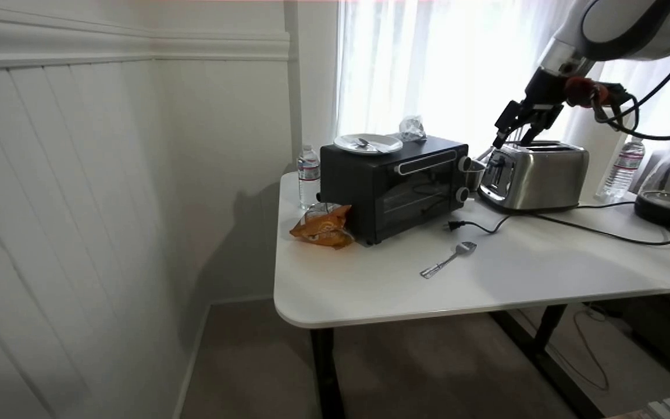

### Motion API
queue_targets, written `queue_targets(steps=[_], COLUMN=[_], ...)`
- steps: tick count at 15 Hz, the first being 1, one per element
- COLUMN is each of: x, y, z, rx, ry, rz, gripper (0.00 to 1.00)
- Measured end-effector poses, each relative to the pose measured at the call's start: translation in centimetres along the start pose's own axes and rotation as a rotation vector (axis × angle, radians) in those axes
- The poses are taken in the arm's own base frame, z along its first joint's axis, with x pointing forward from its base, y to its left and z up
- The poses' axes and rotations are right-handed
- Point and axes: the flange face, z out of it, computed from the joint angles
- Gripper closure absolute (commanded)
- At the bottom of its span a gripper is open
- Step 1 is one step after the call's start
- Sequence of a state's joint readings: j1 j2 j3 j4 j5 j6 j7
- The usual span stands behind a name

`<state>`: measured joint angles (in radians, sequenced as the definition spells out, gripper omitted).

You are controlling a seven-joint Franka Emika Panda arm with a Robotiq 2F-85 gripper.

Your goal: Turn the bottom switch on the oven to the right

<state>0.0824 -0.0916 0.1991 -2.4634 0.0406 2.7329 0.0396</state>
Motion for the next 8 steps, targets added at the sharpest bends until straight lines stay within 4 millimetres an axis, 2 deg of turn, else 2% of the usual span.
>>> queue_targets(steps=[4,8], x=[-1.6,-1.7], y=[-0.7,-0.6], z=[-3.5,-3.6], rx=[-0.027,-0.027], ry=[0.035,0.033], rz=[0.047,0.051], gripper=[0.0,0.0])
